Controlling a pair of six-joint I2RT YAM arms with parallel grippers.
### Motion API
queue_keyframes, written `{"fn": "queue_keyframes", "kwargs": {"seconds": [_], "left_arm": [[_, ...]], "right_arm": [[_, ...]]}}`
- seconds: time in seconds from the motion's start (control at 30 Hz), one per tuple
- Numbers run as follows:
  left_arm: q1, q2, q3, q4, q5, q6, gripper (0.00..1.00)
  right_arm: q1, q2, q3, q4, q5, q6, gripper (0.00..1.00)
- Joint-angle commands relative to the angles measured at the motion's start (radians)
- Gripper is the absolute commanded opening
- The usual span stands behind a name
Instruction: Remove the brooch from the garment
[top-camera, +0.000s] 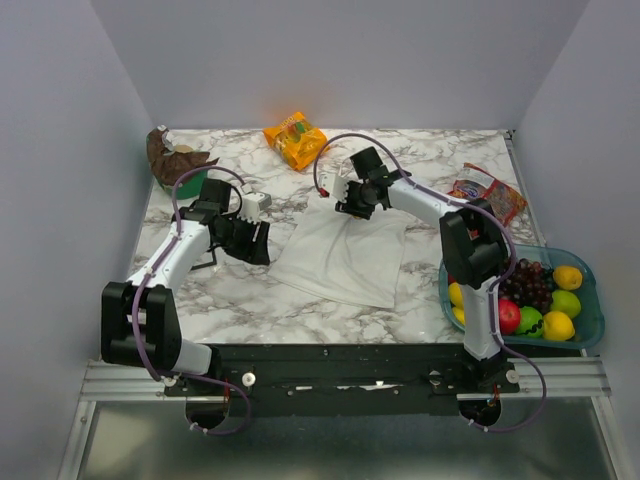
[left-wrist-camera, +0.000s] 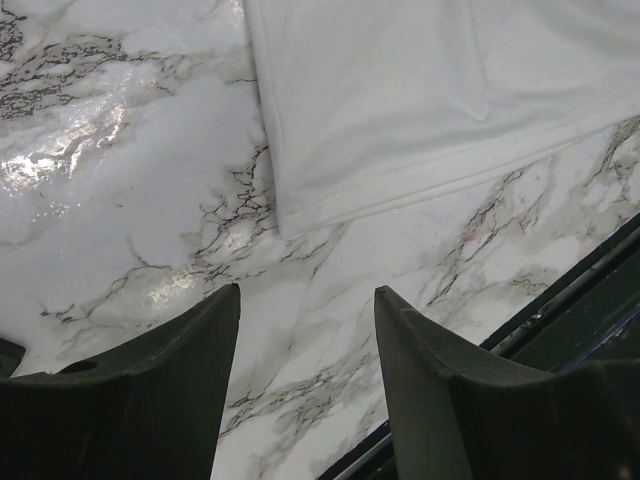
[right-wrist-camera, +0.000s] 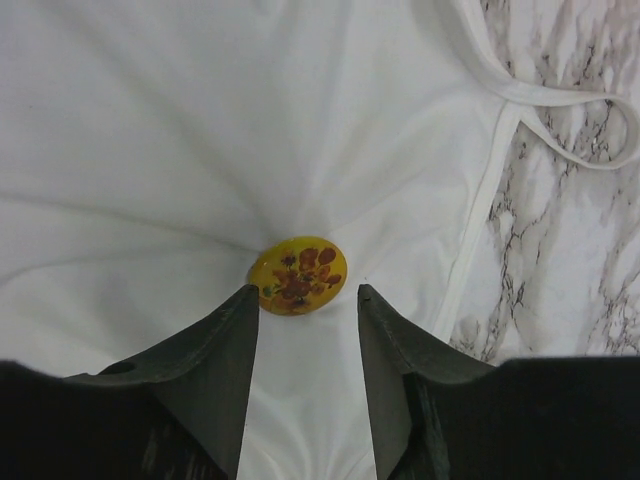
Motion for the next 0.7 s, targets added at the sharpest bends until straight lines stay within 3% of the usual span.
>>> {"fn": "queue_keyframes", "kwargs": {"seconds": [0.0, 0.27, 0.43, 0.53, 0.67], "left_arm": [[-0.003, -0.037, 0.007, -0.014, -0.032, 0.016, 0.65], [-0.002, -0.051, 0.004, -0.010, -0.048, 0.019, 0.65], [-0.002, -0.054, -0.007, -0.006, -0.042, 0.014, 0.65], [0.000, -0.052, -0.009, -0.003, -0.040, 0.011, 0.65], [0.000, -0.049, -0.009, 0.000, -0.037, 0.008, 0.65]], "right_arm": [[0.000, 0.065, 0.060, -0.030, 0.033, -0.038, 0.50], [0.000, 0.081, 0.026, -0.063, 0.015, -0.104, 0.57], [0.000, 0.141, 0.107, -0.155, 0.033, -0.119, 0.59], [-0.001, 0.181, 0.185, -0.207, 0.019, -0.090, 0.55], [-0.001, 0.227, 0.274, -0.246, 0.015, -0.050, 0.40]]}}
